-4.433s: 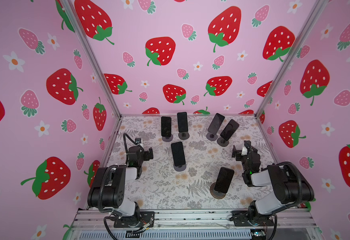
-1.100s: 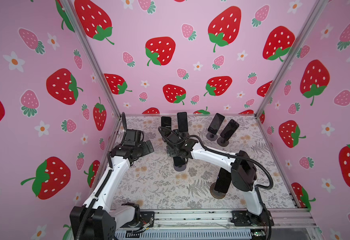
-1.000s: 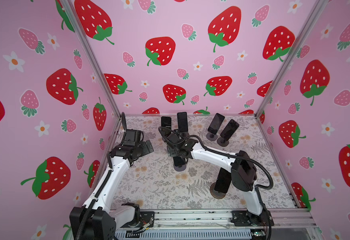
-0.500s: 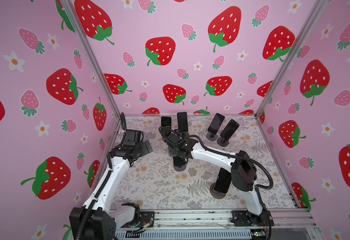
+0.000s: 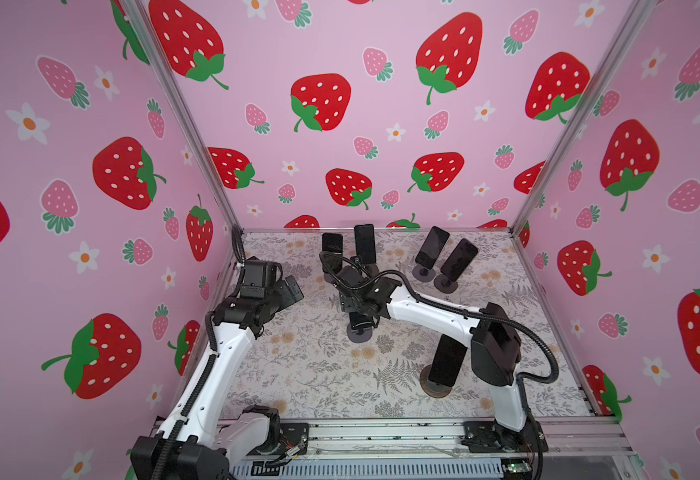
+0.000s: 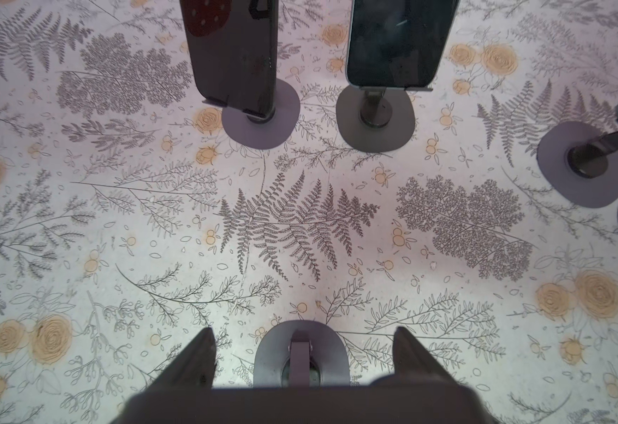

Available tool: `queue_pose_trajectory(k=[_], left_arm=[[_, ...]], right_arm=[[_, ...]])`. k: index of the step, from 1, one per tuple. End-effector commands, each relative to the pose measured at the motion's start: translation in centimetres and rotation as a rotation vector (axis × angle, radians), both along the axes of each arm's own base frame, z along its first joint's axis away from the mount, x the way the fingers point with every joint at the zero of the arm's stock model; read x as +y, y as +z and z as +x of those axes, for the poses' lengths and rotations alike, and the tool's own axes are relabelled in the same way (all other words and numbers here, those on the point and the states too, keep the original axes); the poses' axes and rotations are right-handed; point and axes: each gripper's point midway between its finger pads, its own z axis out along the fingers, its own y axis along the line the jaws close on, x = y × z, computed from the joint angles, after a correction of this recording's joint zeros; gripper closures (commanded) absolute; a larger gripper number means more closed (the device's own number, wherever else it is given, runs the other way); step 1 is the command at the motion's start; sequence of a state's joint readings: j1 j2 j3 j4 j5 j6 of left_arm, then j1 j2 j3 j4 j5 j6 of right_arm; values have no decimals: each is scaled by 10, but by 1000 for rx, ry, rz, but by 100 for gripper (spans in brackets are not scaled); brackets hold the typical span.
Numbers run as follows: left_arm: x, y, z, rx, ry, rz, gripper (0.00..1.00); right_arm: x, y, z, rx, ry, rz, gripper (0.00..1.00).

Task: Remove the phone from the phone stand
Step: 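Lift the phone off its stand with the right gripper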

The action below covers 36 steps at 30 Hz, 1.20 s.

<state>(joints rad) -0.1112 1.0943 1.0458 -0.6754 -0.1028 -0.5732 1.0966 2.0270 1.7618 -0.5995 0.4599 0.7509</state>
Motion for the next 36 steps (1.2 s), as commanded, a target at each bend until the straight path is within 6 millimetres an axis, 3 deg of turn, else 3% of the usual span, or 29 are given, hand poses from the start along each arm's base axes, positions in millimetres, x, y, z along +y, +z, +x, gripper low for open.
queue_pose_trajectory(k=[1,8,12,17,24,36], left_arm=[[-2,2,5,-21,36,-54,0],[-19,2,12,-27,-14,-131,0],[-28,0,16,-46,-26,-163,1],[-34,-6,19,-36,-21,-182,1],[-41,-17,26,-10,-27,-199,1],[-50,-44,30,72,-33,-240,1]], right_arm=[[0,43,4,-81,9,61,29],[-10,72,8,-116,58,81,29],[-30,86,18,-137,41,86,29],[-68,85,38,-113,-13,69,27],[-130,48,61,-51,-109,15,28],[-189,-38,64,134,-135,-128,28]])
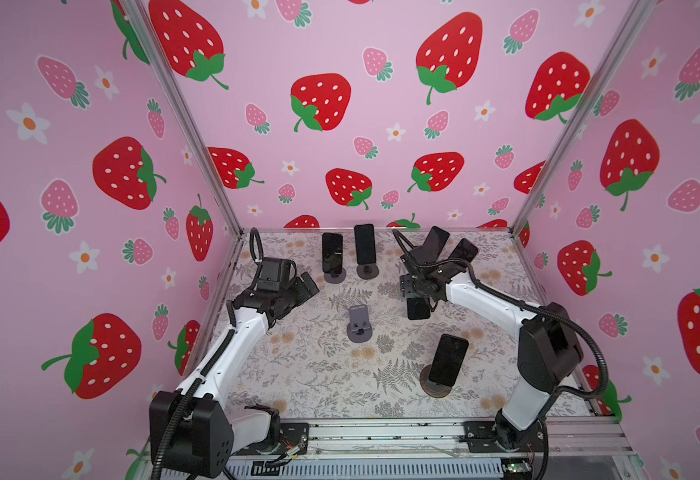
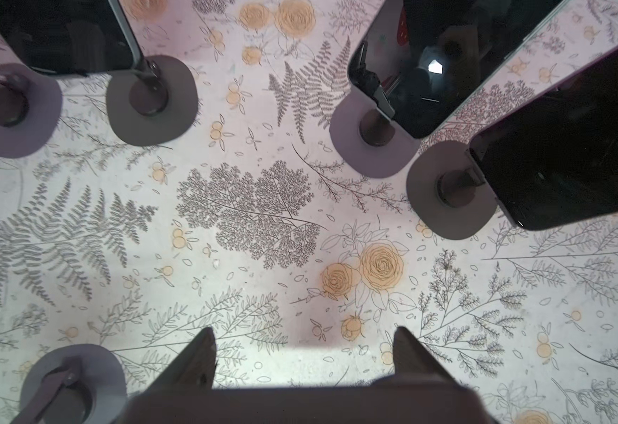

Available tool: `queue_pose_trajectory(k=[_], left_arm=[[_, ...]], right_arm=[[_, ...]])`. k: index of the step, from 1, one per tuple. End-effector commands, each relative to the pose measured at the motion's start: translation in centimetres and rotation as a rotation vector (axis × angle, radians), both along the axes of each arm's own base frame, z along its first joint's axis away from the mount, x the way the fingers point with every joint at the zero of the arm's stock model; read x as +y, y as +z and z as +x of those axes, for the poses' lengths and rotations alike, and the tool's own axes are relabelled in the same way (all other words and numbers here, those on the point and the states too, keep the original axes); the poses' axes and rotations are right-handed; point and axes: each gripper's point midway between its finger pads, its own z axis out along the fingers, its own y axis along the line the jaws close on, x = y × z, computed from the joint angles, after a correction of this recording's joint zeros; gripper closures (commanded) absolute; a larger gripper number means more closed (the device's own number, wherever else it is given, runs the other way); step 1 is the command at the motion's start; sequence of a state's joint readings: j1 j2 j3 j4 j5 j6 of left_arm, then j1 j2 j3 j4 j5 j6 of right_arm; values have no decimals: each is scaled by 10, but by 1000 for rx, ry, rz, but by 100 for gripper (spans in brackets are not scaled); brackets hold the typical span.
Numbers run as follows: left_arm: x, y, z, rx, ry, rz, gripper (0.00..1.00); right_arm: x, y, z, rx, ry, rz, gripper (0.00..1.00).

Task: Remove the phone from the phone stand
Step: 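Lift the phone off its stand with the right gripper, then lower the phone flat onto the table near the nearer phone, open right gripper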

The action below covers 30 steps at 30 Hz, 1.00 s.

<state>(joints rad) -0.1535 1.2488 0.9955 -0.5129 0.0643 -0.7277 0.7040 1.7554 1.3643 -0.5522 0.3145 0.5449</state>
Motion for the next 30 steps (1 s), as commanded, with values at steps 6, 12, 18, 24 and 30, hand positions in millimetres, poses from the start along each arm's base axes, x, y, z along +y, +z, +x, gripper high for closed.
queue_pose_trajectory(k=[6,12,18,24,30], left_arm=[[-3,1,-2,6,-16,-5,1],[3,18,-5,13,-57,75,1],[0,40,2,-25,-104,94,1],[2,61,6,-65,-129,137,1],[2,71,9,-96,-143,152,1]], right_arm=[[-36,-43,-14,104,-5,-70,29],[-77,-58,-22,156,-68,-100,28],[-113,-72,-33,208,-127,-101,28],[-152,-92,-45,276,-228,-111,29],[-169,-108,-57,334,-269,-100,29]])
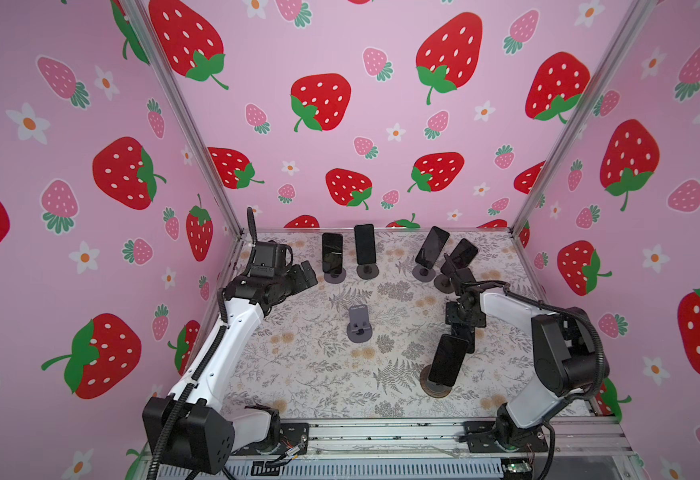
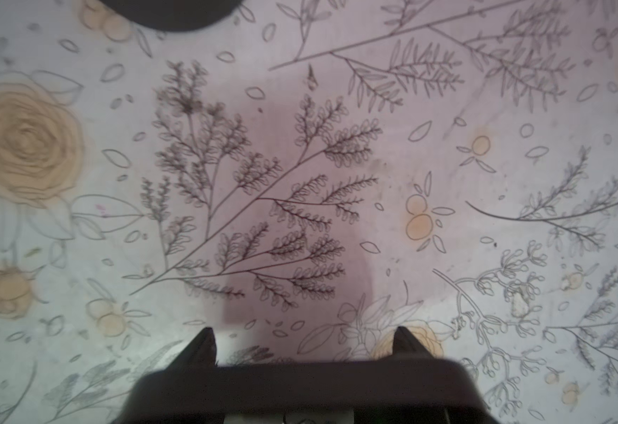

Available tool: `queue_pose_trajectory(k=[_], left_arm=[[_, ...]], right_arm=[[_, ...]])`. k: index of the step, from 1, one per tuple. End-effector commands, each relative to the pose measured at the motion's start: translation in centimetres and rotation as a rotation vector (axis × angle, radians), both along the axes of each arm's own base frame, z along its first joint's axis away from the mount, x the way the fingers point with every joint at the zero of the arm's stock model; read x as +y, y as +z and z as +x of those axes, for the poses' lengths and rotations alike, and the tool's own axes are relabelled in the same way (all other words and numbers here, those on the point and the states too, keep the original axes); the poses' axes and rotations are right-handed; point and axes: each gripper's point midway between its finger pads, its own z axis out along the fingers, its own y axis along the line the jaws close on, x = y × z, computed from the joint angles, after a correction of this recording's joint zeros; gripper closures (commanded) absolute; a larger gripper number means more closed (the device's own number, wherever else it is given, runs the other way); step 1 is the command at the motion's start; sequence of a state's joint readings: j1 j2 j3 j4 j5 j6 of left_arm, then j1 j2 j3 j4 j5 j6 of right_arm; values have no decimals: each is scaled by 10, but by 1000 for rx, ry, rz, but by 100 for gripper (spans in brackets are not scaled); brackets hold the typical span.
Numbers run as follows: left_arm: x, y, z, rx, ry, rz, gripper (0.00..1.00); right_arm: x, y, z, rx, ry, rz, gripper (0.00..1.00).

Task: Remove the phone from the phone stand
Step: 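Lower the phone flat onto the table near the nearer phone, open right gripper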

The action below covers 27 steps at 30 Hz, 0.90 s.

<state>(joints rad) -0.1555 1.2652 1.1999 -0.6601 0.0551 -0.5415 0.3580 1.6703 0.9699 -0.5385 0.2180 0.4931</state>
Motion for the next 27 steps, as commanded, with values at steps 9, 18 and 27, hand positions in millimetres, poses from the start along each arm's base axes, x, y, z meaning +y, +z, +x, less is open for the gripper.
queue_pose_trajectory(k=[9,18,27], left_arm=[[-1,13,2,-21,-12,8,1],[3,19,-1,-70,10,7,1],[3,20,-4,-85,13,-2,1]], right_arm=[[-13,-21,-30,76,-15,4,28],[-19,-22,-36,76,-54,16,25],[-17,-31,-35,92,-55,60,23]])
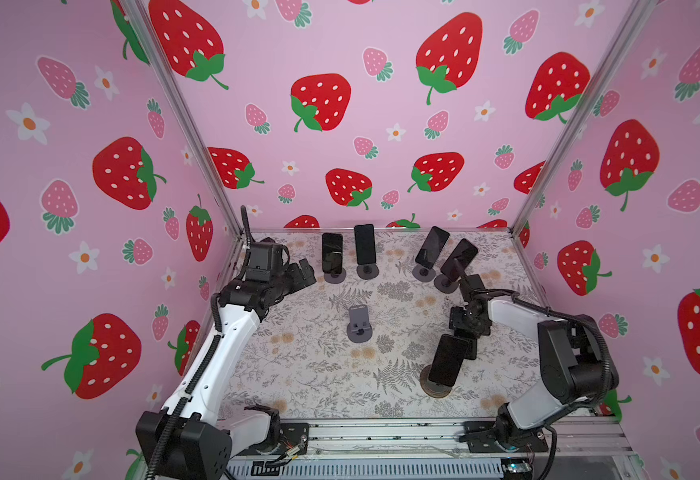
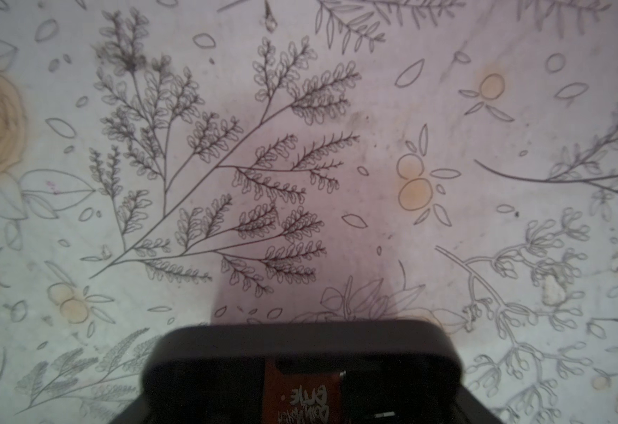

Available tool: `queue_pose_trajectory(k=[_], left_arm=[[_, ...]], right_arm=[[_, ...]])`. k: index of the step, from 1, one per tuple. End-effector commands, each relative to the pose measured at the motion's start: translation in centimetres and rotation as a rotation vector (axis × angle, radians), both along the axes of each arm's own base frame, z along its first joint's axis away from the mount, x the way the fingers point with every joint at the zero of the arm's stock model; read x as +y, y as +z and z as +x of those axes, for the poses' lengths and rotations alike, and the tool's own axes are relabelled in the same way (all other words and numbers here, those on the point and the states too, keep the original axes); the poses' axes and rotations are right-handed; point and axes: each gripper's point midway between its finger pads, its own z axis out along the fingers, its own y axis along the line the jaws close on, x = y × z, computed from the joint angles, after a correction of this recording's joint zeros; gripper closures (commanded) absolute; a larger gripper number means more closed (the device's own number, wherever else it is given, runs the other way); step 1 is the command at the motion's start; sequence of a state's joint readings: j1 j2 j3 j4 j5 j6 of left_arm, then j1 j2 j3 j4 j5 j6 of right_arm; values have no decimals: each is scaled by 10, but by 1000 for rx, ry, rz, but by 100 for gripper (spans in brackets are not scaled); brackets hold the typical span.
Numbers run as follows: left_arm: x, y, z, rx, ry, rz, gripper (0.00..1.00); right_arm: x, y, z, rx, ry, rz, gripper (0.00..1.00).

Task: Remove the phone from the phone stand
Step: 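Lower the phone flat onto the table near the nearer phone, open right gripper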

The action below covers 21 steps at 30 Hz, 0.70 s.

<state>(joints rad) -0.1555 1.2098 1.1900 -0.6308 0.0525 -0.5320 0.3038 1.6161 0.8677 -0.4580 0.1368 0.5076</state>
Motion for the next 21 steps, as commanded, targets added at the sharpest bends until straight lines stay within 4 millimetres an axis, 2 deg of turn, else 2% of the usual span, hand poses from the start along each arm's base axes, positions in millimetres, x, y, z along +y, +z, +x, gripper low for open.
queue_pose_trajectory(k=[1,21], left_arm=[[3,1,-1,-10,18,4,1],[-5,-11,-3,21,21,-68,1]], right_arm=[[-10,-22,-23,103,-3,-30,23],[-14,-37,-29,139,2,-52,21]])
